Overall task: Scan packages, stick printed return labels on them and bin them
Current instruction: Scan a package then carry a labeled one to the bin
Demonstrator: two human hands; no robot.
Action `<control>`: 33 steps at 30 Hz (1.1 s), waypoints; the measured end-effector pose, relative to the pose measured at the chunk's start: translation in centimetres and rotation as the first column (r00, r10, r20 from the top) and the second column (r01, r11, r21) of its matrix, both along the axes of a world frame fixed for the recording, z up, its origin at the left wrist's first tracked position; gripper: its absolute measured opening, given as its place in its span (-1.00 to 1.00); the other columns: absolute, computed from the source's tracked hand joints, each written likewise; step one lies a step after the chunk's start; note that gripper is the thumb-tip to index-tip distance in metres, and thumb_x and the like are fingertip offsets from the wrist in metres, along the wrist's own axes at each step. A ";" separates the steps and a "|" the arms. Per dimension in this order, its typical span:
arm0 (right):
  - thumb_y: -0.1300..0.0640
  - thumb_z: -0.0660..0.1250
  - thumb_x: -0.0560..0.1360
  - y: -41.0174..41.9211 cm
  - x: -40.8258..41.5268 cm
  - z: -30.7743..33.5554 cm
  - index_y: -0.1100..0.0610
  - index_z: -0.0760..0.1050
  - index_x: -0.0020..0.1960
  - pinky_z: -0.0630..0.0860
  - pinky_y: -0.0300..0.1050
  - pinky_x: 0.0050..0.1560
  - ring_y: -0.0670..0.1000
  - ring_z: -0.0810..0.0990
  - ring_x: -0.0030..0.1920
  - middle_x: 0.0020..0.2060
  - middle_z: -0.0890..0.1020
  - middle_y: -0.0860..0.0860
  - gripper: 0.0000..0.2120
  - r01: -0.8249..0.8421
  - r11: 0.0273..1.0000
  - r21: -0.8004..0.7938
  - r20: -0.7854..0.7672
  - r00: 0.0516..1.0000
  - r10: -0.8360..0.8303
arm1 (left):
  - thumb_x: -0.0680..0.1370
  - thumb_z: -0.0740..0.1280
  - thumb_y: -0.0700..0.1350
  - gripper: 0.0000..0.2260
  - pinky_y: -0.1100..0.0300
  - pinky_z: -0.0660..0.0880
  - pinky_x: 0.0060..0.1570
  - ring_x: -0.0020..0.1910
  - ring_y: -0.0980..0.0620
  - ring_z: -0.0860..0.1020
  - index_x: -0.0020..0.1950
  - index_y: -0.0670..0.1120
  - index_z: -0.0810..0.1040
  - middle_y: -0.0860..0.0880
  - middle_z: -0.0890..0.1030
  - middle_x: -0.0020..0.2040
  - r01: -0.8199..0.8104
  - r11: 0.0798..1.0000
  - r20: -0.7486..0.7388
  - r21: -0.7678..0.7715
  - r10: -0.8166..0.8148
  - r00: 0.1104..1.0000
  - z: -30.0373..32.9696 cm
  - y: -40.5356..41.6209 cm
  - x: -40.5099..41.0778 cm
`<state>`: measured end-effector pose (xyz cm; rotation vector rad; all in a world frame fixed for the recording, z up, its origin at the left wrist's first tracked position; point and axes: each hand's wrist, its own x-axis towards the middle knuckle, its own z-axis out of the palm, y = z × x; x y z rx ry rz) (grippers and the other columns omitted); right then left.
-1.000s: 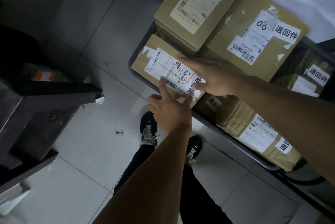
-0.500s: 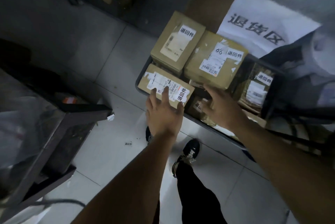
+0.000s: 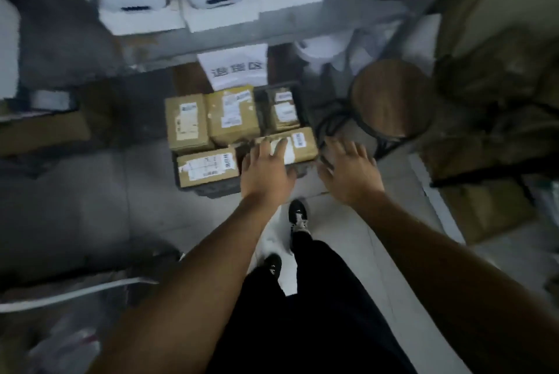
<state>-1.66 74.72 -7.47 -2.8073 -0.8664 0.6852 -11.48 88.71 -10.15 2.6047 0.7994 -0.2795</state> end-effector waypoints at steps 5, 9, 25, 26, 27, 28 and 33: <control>-0.15 0.20 0.58 -9.2 -3.6 3.5 0.02 0.13 0.55 0.24 0.16 0.40 0.18 0.19 0.48 0.50 0.25 0.09 -0.39 0.288 0.957 0.029 0.057 0.956 -0.289 | 0.58 0.25 0.12 -0.47 -0.07 0.30 0.35 0.44 -0.16 0.29 0.54 0.02 0.29 -0.10 0.30 0.50 0.294 0.956 0.098 0.015 -0.294 0.951 4.2 -7.2 2.2; -0.16 0.20 0.58 -16.5 -5.9 6.0 0.00 0.10 0.57 0.26 0.16 0.40 0.18 0.19 0.48 0.50 0.25 0.09 -0.37 0.493 0.868 0.058 0.100 0.862 -0.496 | 0.59 0.27 0.11 -0.47 -0.04 0.31 0.33 0.44 -0.15 0.28 0.54 0.01 0.30 -0.10 0.31 0.49 0.487 0.873 0.168 0.026 -0.484 0.858 8.0 -14.6 3.9; -0.14 0.23 0.56 -50.1 -12.4 13.0 0.02 0.18 0.54 0.36 0.18 0.35 0.17 0.28 0.43 0.46 0.33 0.09 -0.39 0.864 0.435 0.254 0.185 0.398 -0.898 | 0.59 0.25 0.15 -0.48 -0.05 0.31 0.34 0.46 -0.11 0.26 0.52 0.05 0.29 -0.08 0.29 0.51 0.844 0.496 0.213 0.203 -0.864 0.456 16.1 -50.6 6.8; -0.13 0.23 0.56 -52.0 -12.6 13.3 0.02 0.19 0.53 0.35 0.17 0.36 0.16 0.28 0.44 0.46 0.33 0.09 -0.40 0.868 0.419 0.267 0.185 0.380 -0.906 | 0.60 0.24 0.15 -0.48 -0.04 0.31 0.34 0.46 -0.11 0.26 0.53 0.04 0.29 -0.08 0.29 0.51 0.850 0.475 0.217 0.225 -0.875 0.432 16.5 -52.5 6.9; -0.13 0.23 0.56 -53.7 -12.8 13.5 0.02 0.19 0.54 0.35 0.16 0.38 0.15 0.28 0.44 0.47 0.32 0.09 -0.39 0.869 0.407 0.280 0.190 0.366 -0.911 | 0.60 0.24 0.15 -0.48 -0.04 0.31 0.34 0.46 -0.11 0.26 0.53 0.04 0.29 -0.09 0.29 0.51 0.853 0.461 0.224 0.244 -0.883 0.413 17.0 -54.2 6.9; -0.14 0.23 0.56 -55.3 -13.0 13.7 0.02 0.18 0.54 0.35 0.15 0.38 0.15 0.28 0.44 0.47 0.32 0.09 -0.39 0.870 0.399 0.291 0.196 0.354 -0.915 | 0.60 0.23 0.15 -0.48 -0.04 0.31 0.33 0.46 -0.11 0.27 0.53 0.04 0.29 -0.09 0.30 0.51 0.855 0.450 0.233 0.259 -0.888 0.397 17.4 -55.8 7.1; -0.13 0.21 0.58 -61.1 -12.6 14.6 0.02 0.14 0.56 0.35 0.12 0.35 0.15 0.28 0.45 0.48 0.31 0.10 -0.38 0.879 0.356 0.316 0.208 0.302 -0.930 | 0.61 0.22 0.16 -0.48 -0.05 0.33 0.33 0.46 -0.12 0.26 0.54 0.04 0.27 -0.09 0.29 0.50 0.876 0.398 0.237 0.272 -0.910 0.340 18.9 -61.9 8.3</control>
